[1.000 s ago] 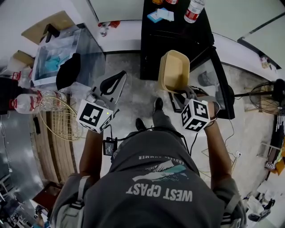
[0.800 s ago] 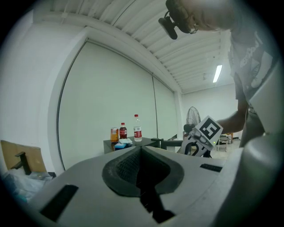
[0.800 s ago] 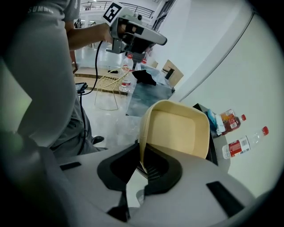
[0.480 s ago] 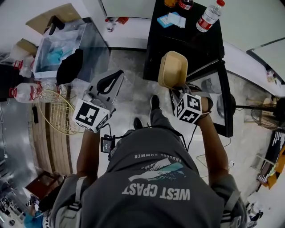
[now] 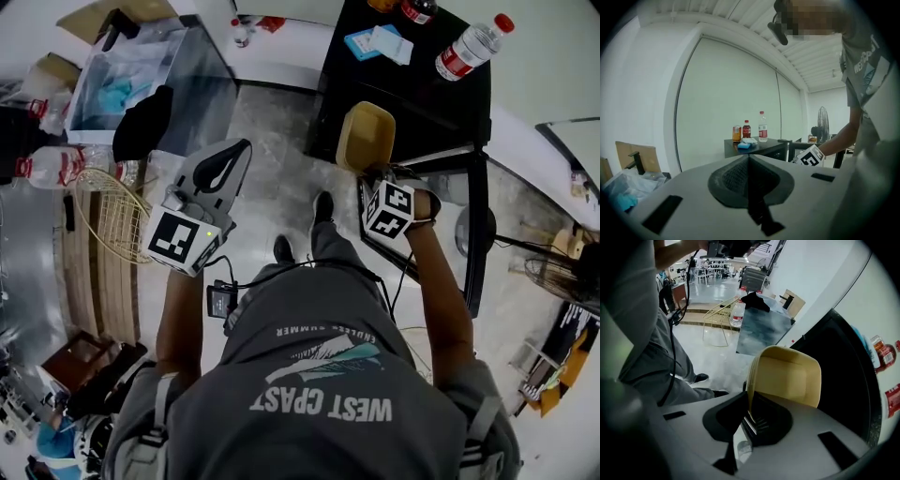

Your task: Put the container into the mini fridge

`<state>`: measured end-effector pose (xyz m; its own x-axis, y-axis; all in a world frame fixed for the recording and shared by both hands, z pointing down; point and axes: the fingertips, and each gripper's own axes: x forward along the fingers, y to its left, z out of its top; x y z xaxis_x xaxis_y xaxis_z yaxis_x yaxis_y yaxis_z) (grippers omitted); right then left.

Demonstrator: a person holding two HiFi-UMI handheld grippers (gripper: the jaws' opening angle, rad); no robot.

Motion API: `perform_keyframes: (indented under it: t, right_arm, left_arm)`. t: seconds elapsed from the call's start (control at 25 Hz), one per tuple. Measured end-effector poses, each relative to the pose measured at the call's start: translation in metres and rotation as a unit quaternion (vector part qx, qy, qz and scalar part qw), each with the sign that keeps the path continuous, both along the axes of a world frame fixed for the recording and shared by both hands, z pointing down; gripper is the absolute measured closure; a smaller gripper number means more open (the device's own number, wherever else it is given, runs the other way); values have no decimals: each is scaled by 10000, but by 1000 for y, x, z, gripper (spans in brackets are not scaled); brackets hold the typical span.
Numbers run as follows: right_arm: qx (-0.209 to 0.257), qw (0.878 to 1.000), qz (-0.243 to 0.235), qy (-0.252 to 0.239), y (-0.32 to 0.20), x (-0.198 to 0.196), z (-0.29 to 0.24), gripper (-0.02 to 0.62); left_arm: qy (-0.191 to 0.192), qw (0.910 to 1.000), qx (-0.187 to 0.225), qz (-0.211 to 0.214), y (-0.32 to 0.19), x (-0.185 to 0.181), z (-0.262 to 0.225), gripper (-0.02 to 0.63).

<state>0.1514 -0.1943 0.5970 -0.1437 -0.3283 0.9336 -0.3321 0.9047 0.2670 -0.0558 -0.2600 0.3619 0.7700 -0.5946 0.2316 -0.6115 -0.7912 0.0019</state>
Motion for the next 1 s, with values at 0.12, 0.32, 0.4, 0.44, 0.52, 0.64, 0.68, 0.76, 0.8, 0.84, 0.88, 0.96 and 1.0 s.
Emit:
perform_keyframes:
  t: [0.12,0.32,0.4,0.44,0.52,0.64,0.68,0.76,0.8,0.84,0.88,0.96,1.0]
  right_arm:
    - [-58,10000,-25,13,-13,6,19,548]
    - [-135,9999,-32,84,-38,17,50,548]
    - [-177,9998,-18,128,-45,21,62,548]
    - [-196,9997,-6,146,-49,23,68,548]
    - [-224,9996,25,187,-57,26,80,548]
    - [-246,9994,81,238,-69,30,97,548]
    - [-249,9993,101,247,-73,30,103,548]
    - [-248,9992,140,264,-80,31,113,546]
    - [-236,9992,152,281,-85,32,119,546]
    - [-221,9992,159,307,-89,33,124,546]
    - [-217,9991,168,335,-93,34,128,546]
    - [-267,9988,196,371,-98,36,136,546]
    - [-302,9986,213,379,-100,37,140,546]
  left_arm:
    - [-13,10000,-42,-72,-6,2,5,589]
    - [-91,9999,-71,-126,-17,4,15,589]
    - [-111,9996,-166,-199,-20,3,20,589]
    - [-132,9994,-209,-226,-21,2,23,589]
    - [-188,9992,-263,-247,-24,2,28,589]
    - [-256,9989,-308,-260,-28,1,34,589]
    - [-272,9987,-325,-270,-30,1,36,589]
    - [-276,9985,-348,-306,-32,-1,39,589]
    - [-277,9984,-358,-328,-34,-2,41,589]
    - [-283,9983,-378,-352,-35,-3,43,589]
    - [-290,9980,-406,-376,-36,-4,45,589]
    - [-311,9976,-465,-420,-38,-6,49,589]
    - [-330,9972,-498,-447,-39,-6,51,589]
